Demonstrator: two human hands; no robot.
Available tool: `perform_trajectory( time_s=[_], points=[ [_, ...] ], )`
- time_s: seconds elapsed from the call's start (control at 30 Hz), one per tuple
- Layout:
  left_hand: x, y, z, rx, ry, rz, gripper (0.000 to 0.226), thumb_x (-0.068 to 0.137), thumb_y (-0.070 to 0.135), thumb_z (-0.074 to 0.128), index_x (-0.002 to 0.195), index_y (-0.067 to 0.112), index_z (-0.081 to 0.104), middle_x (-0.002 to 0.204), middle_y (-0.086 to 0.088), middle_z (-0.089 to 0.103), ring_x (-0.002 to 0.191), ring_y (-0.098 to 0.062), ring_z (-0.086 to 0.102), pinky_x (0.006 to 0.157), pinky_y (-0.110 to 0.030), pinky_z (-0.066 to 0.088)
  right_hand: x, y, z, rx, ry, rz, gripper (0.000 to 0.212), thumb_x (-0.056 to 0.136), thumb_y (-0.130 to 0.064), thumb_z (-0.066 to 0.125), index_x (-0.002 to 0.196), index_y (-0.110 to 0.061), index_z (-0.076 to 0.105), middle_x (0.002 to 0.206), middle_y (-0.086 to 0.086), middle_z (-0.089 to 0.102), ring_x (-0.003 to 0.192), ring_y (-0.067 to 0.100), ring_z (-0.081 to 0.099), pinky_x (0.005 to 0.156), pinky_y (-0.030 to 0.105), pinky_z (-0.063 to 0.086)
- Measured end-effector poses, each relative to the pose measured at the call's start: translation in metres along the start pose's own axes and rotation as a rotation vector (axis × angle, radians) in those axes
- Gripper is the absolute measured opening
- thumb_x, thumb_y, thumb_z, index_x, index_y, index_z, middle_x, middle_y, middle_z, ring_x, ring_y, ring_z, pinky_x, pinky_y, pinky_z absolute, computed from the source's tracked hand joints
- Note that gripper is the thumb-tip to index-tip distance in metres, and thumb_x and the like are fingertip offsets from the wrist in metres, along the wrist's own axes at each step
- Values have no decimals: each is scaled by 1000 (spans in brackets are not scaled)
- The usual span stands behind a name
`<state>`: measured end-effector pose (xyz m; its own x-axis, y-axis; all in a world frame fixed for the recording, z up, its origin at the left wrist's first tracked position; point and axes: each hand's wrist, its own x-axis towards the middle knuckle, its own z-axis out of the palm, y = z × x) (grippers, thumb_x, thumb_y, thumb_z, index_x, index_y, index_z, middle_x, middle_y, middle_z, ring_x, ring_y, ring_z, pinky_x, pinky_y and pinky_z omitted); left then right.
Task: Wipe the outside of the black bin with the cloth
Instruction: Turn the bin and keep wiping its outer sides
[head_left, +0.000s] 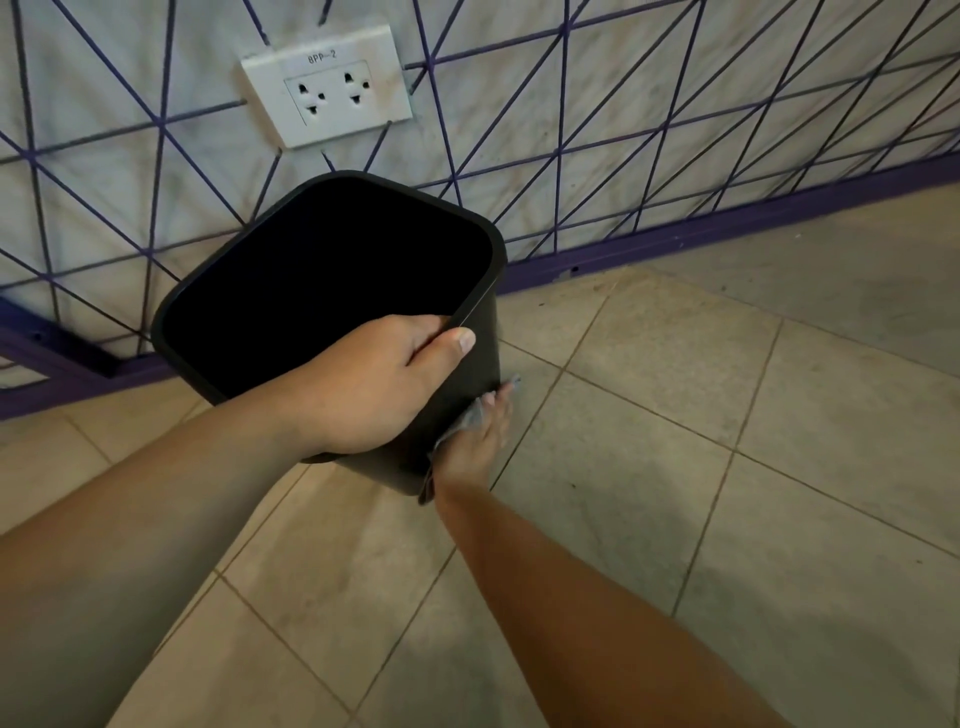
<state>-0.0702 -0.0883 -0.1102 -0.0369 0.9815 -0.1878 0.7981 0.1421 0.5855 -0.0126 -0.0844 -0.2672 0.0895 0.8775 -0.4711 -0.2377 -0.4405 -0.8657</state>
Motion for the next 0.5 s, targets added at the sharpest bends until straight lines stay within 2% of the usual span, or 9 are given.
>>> perform_trajectory(
  time_s=[0.07,0.2,0.23,0.33,0.37,0.43,0.5],
  points=[
    [0,1,0,-36,1,-9,32,103,41,41,96,23,67,90,5,71,87,0,65,88,-29,53,8,-13,4,15,8,2,51,115,-24,19,166,-22,22,174,-5,17,162,13,6,129,33,4],
    [0,1,0,-65,-16,-21,31,103,41,41,102,25,67,93,10,71,91,6,64,87,-20,50,-5,-15,4,14,-36,-117,51,115,-23,20,166,-26,23,173,-12,17,155,-3,7,125,21,6],
    [0,1,0,-39,-11,-16,31,103,41,40,101,26,66,92,11,70,90,7,63,85,-19,49,0,-11,3,11,-23,-103,51,115,-23,20,166,-25,22,173,-11,18,156,-2,8,125,22,6],
    [1,2,1,-7,11,-19,31,103,42,40,94,27,64,85,10,68,85,6,63,78,-18,49,21,-12,5,69,24,11,53,112,-31,23,164,-24,28,172,-4,25,161,14,17,133,40,12],
    [1,1,1,-23,4,-30,30,103,42,40,92,28,65,84,11,68,84,7,63,76,-15,47,20,-15,5,82,20,-10,55,109,-34,24,163,-24,31,171,-4,28,160,14,18,133,41,14],
    [1,2,0,-81,-16,-33,30,104,39,42,88,29,65,81,17,69,81,8,64,72,-13,44,4,-20,6,58,-32,-147,61,104,-37,23,163,-25,30,170,-12,26,157,3,14,130,27,12],
    [2,2,-1,-88,-27,-21,29,104,38,42,94,28,67,85,17,71,85,6,65,77,-16,47,-10,-15,3,23,-64,-248,64,102,-37,20,165,-24,24,169,-17,21,154,-5,9,126,18,8]
  ],
)
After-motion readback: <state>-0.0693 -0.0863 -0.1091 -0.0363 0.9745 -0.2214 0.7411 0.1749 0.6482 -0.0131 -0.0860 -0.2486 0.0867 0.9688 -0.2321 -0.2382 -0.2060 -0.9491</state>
